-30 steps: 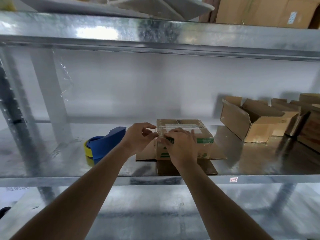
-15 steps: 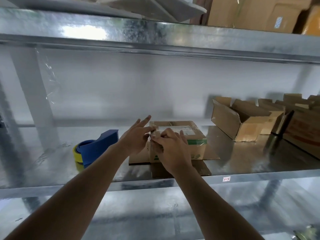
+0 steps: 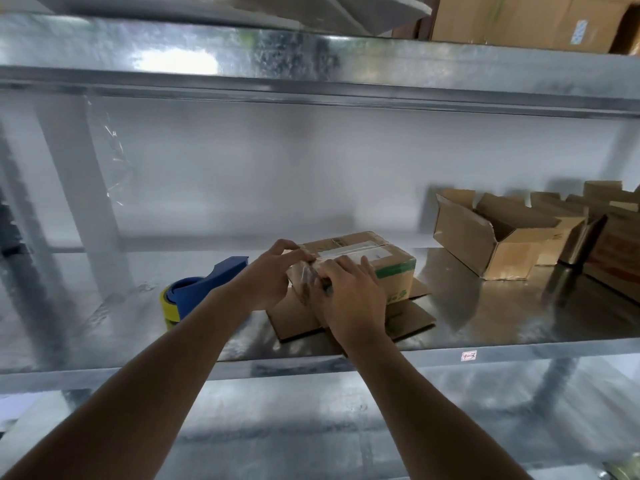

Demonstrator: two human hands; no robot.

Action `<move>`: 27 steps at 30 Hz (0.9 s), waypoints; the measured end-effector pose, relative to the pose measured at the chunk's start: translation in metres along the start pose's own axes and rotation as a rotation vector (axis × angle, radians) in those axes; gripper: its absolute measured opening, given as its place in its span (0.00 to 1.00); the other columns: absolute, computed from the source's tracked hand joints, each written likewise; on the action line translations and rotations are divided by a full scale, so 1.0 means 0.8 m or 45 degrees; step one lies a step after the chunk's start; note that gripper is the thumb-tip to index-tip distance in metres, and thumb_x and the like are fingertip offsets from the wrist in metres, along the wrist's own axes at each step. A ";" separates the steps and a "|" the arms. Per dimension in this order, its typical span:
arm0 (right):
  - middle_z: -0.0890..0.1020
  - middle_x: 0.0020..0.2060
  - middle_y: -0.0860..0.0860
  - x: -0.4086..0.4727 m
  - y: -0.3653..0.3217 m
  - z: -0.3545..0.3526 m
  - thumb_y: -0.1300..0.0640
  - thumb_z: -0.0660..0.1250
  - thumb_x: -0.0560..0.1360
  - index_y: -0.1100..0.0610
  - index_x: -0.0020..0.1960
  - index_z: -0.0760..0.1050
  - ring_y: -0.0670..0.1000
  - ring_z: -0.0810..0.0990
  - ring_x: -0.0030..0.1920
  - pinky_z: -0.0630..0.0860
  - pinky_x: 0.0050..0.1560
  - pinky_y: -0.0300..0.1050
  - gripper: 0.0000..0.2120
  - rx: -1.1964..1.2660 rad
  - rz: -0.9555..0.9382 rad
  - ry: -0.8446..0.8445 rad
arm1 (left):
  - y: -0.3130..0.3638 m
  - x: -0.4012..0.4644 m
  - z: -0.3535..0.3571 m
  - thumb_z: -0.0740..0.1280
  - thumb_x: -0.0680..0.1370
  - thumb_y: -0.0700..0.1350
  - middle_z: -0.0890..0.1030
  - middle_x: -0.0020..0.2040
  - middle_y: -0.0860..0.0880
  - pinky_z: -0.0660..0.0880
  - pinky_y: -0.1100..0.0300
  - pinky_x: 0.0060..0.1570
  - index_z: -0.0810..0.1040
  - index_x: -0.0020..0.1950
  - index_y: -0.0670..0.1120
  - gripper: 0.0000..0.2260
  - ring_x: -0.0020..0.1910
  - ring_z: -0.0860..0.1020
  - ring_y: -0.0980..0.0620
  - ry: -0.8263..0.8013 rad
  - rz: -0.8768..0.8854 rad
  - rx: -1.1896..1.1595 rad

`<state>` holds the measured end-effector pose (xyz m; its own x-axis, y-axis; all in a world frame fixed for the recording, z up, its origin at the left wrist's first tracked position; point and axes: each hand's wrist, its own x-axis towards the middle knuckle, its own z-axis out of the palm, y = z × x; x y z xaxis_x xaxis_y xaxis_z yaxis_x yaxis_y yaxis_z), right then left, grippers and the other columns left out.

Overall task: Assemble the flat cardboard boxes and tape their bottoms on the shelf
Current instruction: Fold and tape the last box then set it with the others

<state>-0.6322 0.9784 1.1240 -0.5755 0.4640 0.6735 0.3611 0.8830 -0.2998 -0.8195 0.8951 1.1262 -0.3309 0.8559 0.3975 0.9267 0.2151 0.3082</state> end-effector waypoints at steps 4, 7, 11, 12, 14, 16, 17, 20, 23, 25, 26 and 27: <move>0.84 0.55 0.50 -0.007 0.007 0.000 0.50 0.67 0.80 0.52 0.60 0.79 0.55 0.82 0.59 0.72 0.74 0.58 0.11 -0.035 -0.011 0.027 | 0.011 -0.001 -0.002 0.64 0.78 0.29 0.67 0.68 0.48 0.80 0.46 0.50 0.77 0.69 0.55 0.27 0.54 0.79 0.43 0.065 0.073 0.001; 0.81 0.60 0.50 -0.006 0.010 -0.011 0.47 0.62 0.82 0.51 0.65 0.79 0.55 0.78 0.64 0.74 0.71 0.57 0.16 -0.031 0.000 -0.085 | 0.020 0.000 0.000 0.64 0.79 0.30 0.68 0.76 0.47 0.77 0.53 0.62 0.77 0.69 0.50 0.23 0.68 0.75 0.47 0.116 0.133 -0.036; 0.80 0.66 0.49 -0.003 0.030 -0.034 0.54 0.63 0.84 0.53 0.68 0.79 0.54 0.75 0.69 0.79 0.65 0.54 0.14 -0.022 -0.045 -0.204 | 0.020 0.000 0.005 0.62 0.82 0.31 0.77 0.70 0.51 0.70 0.61 0.69 0.76 0.70 0.50 0.21 0.69 0.74 0.51 0.134 0.157 -0.112; 0.80 0.67 0.48 -0.001 0.038 -0.041 0.57 0.64 0.84 0.53 0.69 0.79 0.53 0.75 0.69 0.78 0.66 0.53 0.15 -0.048 -0.022 -0.208 | 0.020 -0.001 0.007 0.63 0.82 0.32 0.79 0.67 0.50 0.69 0.66 0.68 0.76 0.70 0.48 0.20 0.67 0.75 0.52 0.167 0.167 -0.107; 0.80 0.68 0.47 0.001 0.056 -0.054 0.58 0.66 0.82 0.50 0.68 0.80 0.51 0.77 0.68 0.78 0.65 0.49 0.16 -0.090 0.070 -0.192 | 0.023 -0.001 0.010 0.65 0.82 0.34 0.79 0.62 0.50 0.67 0.72 0.64 0.78 0.70 0.46 0.17 0.62 0.75 0.52 0.240 0.216 -0.090; 0.80 0.67 0.47 0.003 0.070 -0.059 0.58 0.68 0.81 0.50 0.66 0.81 0.51 0.80 0.64 0.80 0.62 0.51 0.14 -0.072 0.135 -0.177 | 0.031 -0.001 0.013 0.66 0.83 0.36 0.75 0.58 0.54 0.73 0.67 0.60 0.80 0.69 0.45 0.15 0.57 0.76 0.53 0.241 0.244 -0.114; 0.80 0.67 0.47 0.004 0.072 -0.060 0.57 0.68 0.81 0.50 0.65 0.80 0.51 0.80 0.63 0.81 0.60 0.53 0.14 -0.084 0.137 -0.192 | 0.034 0.000 0.014 0.67 0.82 0.36 0.74 0.58 0.55 0.73 0.68 0.57 0.81 0.68 0.45 0.15 0.57 0.76 0.54 0.237 0.242 -0.125; 0.78 0.68 0.48 0.004 0.062 -0.058 0.49 0.62 0.84 0.49 0.69 0.77 0.52 0.79 0.63 0.81 0.59 0.53 0.15 -0.152 0.067 -0.210 | 0.039 0.007 0.012 0.71 0.80 0.37 0.77 0.57 0.55 0.73 0.73 0.53 0.85 0.63 0.45 0.12 0.56 0.78 0.54 0.275 0.205 -0.144; 0.75 0.73 0.46 0.005 0.049 -0.052 0.45 0.59 0.85 0.44 0.73 0.74 0.52 0.73 0.72 0.74 0.67 0.54 0.18 -0.203 -0.046 -0.259 | 0.040 0.007 0.006 0.74 0.78 0.39 0.81 0.60 0.52 0.77 0.70 0.54 0.86 0.62 0.45 0.12 0.55 0.80 0.56 0.290 0.200 -0.169; 0.75 0.74 0.45 0.006 0.047 -0.047 0.48 0.60 0.86 0.44 0.74 0.74 0.52 0.70 0.75 0.68 0.74 0.53 0.17 -0.187 -0.076 -0.316 | 0.038 0.002 0.006 0.75 0.78 0.40 0.81 0.66 0.51 0.74 0.74 0.58 0.85 0.63 0.45 0.14 0.61 0.80 0.56 0.313 0.097 -0.301; 0.75 0.74 0.45 0.007 0.047 -0.045 0.50 0.60 0.86 0.44 0.74 0.74 0.52 0.70 0.76 0.66 0.76 0.51 0.17 -0.181 -0.065 -0.319 | 0.037 -0.002 0.007 0.74 0.78 0.41 0.80 0.68 0.52 0.71 0.77 0.60 0.84 0.65 0.45 0.15 0.64 0.79 0.56 0.307 0.012 -0.350; 0.75 0.74 0.45 0.007 0.048 -0.046 0.51 0.60 0.86 0.45 0.75 0.74 0.52 0.70 0.76 0.64 0.77 0.50 0.18 -0.183 -0.054 -0.305 | 0.036 -0.005 0.009 0.73 0.79 0.43 0.79 0.69 0.53 0.68 0.79 0.61 0.82 0.68 0.46 0.16 0.66 0.78 0.56 0.287 -0.059 -0.371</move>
<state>-0.5948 1.0120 1.1409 -0.7429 0.4457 0.4995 0.4238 0.8907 -0.1644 -0.7899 0.9010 1.1276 -0.4325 0.7161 0.5478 0.8308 0.0805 0.5507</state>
